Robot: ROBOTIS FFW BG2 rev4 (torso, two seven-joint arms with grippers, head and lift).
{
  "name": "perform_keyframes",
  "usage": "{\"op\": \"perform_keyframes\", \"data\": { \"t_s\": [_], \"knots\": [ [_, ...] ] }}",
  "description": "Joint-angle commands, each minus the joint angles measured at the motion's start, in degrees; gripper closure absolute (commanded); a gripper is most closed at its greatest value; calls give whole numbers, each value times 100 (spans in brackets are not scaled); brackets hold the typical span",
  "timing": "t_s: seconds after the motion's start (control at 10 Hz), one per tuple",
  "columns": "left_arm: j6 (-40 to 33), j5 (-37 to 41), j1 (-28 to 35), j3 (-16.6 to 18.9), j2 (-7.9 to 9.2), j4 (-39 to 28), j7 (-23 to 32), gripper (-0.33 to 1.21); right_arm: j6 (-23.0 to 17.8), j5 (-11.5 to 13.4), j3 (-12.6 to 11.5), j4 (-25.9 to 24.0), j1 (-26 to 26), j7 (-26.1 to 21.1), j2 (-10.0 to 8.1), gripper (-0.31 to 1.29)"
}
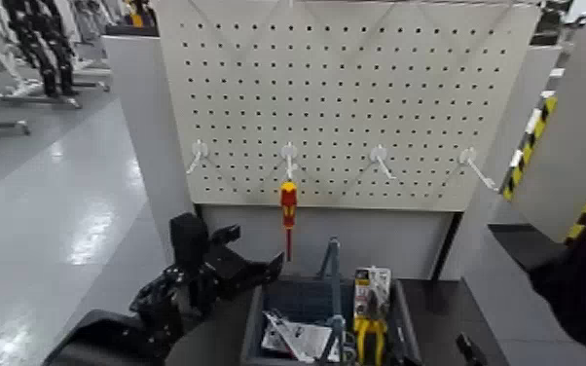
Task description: Put the red screwdriver into the crate.
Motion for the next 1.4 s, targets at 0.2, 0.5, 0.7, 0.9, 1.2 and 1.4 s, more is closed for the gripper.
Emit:
{"op": "perform_keyframes", "data": {
  "t_s": [0.2, 0.5, 0.7, 0.9, 1.2, 1.4],
  "knots": [
    [40, 97, -546, -154, 74, 411, -230, 12, -16, -16, 11, 12, -11, 0, 0, 13],
    [-101, 194, -1038, -383, 48, 903, -388, 12, -34, -16, 19, 21, -20, 0, 0, 13],
    [-145, 203, -1372, -462, 12, 1281, -652, 12, -43, -24, 19, 30, -29, 0, 0, 13],
    [-312, 247, -1636, -558, -49, 1650, -740, 12, -43, -24, 37, 30, -37, 0, 0, 13],
    [-540, 361, -1961, -752, -128, 2090, -748, 12, -51, -42, 37, 30, -46, 8, 0, 13],
    [-655, 510, -2137, -910, -181, 2389, -792, 14, -60, -51, 55, 39, -55, 8, -9, 13]
  ]
}}
